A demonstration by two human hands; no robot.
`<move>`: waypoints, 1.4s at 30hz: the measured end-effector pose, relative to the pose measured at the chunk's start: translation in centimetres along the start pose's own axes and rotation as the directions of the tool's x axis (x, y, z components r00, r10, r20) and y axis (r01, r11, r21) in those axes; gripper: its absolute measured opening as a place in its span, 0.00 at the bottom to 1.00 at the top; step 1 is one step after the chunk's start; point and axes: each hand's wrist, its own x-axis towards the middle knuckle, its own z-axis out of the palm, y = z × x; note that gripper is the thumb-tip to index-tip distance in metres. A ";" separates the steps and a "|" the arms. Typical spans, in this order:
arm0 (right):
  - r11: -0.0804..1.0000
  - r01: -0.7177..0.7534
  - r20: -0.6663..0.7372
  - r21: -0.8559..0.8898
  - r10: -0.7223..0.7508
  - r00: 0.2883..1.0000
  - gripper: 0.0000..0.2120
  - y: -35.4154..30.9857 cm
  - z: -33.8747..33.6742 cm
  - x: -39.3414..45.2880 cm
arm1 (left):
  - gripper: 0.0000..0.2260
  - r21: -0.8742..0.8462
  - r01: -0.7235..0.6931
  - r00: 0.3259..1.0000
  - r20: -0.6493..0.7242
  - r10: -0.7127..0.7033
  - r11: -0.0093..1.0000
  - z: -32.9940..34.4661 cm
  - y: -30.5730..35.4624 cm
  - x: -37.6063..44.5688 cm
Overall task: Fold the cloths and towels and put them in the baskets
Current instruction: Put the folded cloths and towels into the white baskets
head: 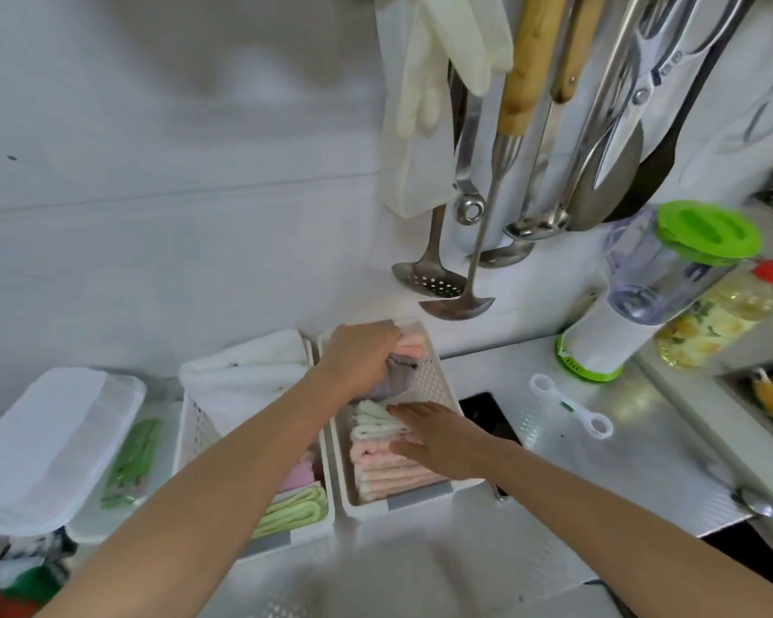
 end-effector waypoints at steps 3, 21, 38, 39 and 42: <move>1.000 -0.005 0.011 0.007 0.005 1.000 0.31 -0.2 0.3 0.1 | 0.18 0.017 0.047 0.998 -0.053 -0.046 0.999 0.8 0.0 0.9; 0.967 -0.122 -0.303 0.224 0.188 0.934 0.11 -0.2 -2.0 -1.0 | 0.13 -0.279 0.107 0.872 0.487 0.044 0.954 7.4 -1.7 0.7; 0.992 -0.088 -0.059 -0.095 0.083 0.995 0.15 1.8 -1.3 4.1 | 0.12 -0.252 0.043 0.931 0.362 0.053 0.967 6.9 -1.8 -2.4; 0.990 -0.082 -0.081 -0.112 0.073 0.994 0.14 1.9 -1.5 4.2 | 0.11 -0.257 0.050 0.937 0.347 0.044 0.965 6.4 -1.8 -2.6; 0.988 -0.075 -0.188 -0.135 0.049 0.981 0.13 1.6 -2.7 4.6 | 0.11 -0.259 0.103 0.969 0.245 -0.037 0.960 4.5 -2.4 -3.7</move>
